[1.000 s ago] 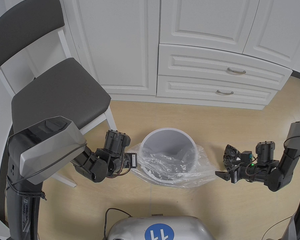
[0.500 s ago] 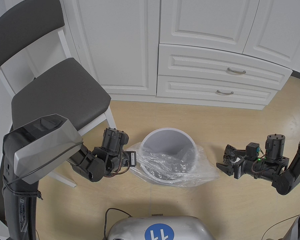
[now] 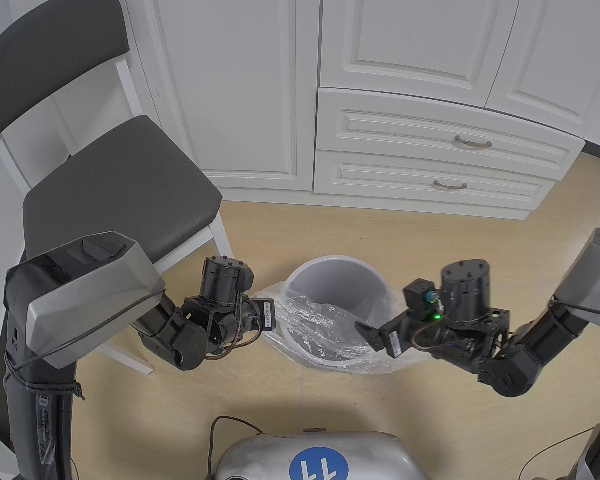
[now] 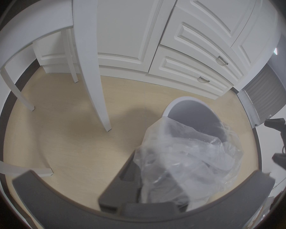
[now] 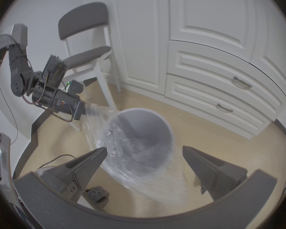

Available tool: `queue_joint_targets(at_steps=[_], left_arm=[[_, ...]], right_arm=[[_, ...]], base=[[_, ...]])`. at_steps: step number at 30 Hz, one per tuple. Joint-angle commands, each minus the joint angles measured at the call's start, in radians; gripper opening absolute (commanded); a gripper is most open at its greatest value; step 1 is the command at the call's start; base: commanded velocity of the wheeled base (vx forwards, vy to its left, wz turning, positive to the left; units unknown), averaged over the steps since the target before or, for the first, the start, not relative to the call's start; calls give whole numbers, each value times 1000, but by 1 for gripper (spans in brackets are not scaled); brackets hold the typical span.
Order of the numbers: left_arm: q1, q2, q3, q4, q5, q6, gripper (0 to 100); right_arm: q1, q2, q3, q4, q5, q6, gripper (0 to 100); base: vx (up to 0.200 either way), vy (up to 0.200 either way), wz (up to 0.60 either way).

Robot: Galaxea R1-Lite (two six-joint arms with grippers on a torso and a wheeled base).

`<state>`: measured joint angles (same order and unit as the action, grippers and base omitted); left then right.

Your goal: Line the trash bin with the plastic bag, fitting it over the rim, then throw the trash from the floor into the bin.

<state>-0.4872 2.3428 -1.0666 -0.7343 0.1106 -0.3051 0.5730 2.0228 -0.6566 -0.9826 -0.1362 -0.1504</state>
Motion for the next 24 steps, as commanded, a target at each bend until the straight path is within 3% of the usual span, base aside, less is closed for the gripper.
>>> queue_joint_targets(at_steps=[1, 3, 4, 7, 15, 23, 24], left_arm=[[4, -8, 27, -33, -12, 0, 100], [4, -8, 27, -33, -12, 0, 100], [6, -13, 27, -33, -17, 1, 100], [10, -25, 39, -33, -37, 1, 100], [26, -34, 40, -33, -48, 3, 100], [30, -26, 37, -33, -49, 4, 100], [32, -25, 37, -33, -49, 4, 100]], right_arm=[[143, 139, -224, 168, -71, -75, 100], [146, 154, -229, 171, -80, -100, 100], [148, 180, -229, 171, -94, -166, 100], [145, 203, -229, 173, -103, -232, 100], [125, 248, -224, 174, -106, -270, 100], [84, 361, -347, 162, -172, -267, 100], [77, 367, -356, 159, -172, -268, 0]], base=[[0, 0, 0], [0, 0, 0], [0, 0, 0], [0, 0, 0], [0, 0, 0], [0, 0, 0], [0, 0, 0]])
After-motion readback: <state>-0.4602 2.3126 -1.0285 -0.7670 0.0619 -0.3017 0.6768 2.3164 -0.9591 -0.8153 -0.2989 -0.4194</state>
